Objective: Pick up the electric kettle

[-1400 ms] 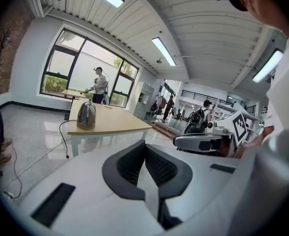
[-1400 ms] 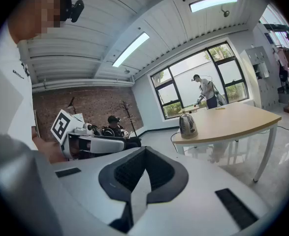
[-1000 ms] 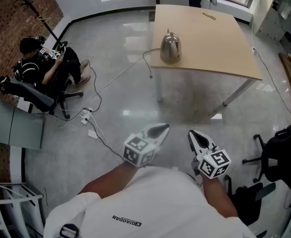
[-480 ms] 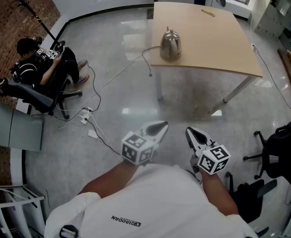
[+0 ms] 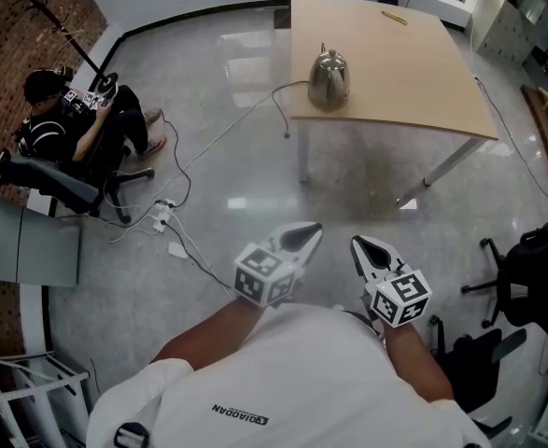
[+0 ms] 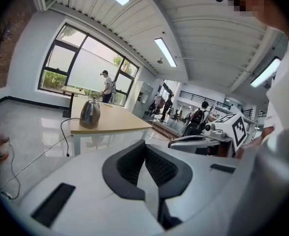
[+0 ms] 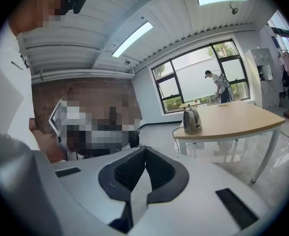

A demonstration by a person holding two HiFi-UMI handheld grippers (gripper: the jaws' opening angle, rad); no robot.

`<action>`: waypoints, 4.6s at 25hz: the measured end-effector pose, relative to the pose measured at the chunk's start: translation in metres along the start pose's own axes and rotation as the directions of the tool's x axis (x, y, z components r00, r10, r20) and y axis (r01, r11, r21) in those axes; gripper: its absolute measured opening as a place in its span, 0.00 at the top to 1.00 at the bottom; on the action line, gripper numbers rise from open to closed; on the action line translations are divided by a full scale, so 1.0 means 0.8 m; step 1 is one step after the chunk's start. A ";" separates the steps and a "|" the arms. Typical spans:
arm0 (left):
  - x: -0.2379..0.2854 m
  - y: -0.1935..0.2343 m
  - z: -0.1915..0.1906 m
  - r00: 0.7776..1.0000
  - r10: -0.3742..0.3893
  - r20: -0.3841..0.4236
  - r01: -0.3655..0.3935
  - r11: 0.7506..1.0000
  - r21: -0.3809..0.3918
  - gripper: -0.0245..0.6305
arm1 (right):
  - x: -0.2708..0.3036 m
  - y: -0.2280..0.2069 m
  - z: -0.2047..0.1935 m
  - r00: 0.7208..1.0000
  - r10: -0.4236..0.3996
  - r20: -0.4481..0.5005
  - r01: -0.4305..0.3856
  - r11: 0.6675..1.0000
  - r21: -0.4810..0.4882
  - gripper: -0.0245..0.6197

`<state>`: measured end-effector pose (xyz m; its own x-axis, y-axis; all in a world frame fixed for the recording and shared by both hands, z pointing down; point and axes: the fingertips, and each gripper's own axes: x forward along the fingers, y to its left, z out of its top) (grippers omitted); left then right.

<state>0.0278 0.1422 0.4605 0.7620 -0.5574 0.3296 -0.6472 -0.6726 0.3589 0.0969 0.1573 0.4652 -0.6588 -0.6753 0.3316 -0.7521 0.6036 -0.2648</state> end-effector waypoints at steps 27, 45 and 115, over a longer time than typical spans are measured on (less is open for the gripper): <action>-0.069 0.101 -0.017 1.000 -0.002 0.000 0.002 0.999 -0.044 0.97 | 0.091 0.068 0.004 0.999 -0.025 -0.039 0.024 0.999 -0.028 0.93; 0.018 0.139 0.031 0.998 0.041 -0.041 -0.042 0.999 -0.030 0.97 | 0.136 -0.046 0.052 1.000 -0.011 0.009 0.011 0.999 0.040 0.93; 0.191 0.437 0.192 0.992 -0.002 -0.129 0.016 0.994 0.106 0.97 | 0.405 -0.273 0.168 0.981 -0.186 -0.052 0.191 0.972 0.138 0.93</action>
<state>-0.0786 -0.2527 0.5022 0.7542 -0.4882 0.4391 -0.6289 -0.7294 0.2692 0.0448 -0.2502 0.5089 -0.5057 -0.7528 0.4214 -0.8598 0.3992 -0.3185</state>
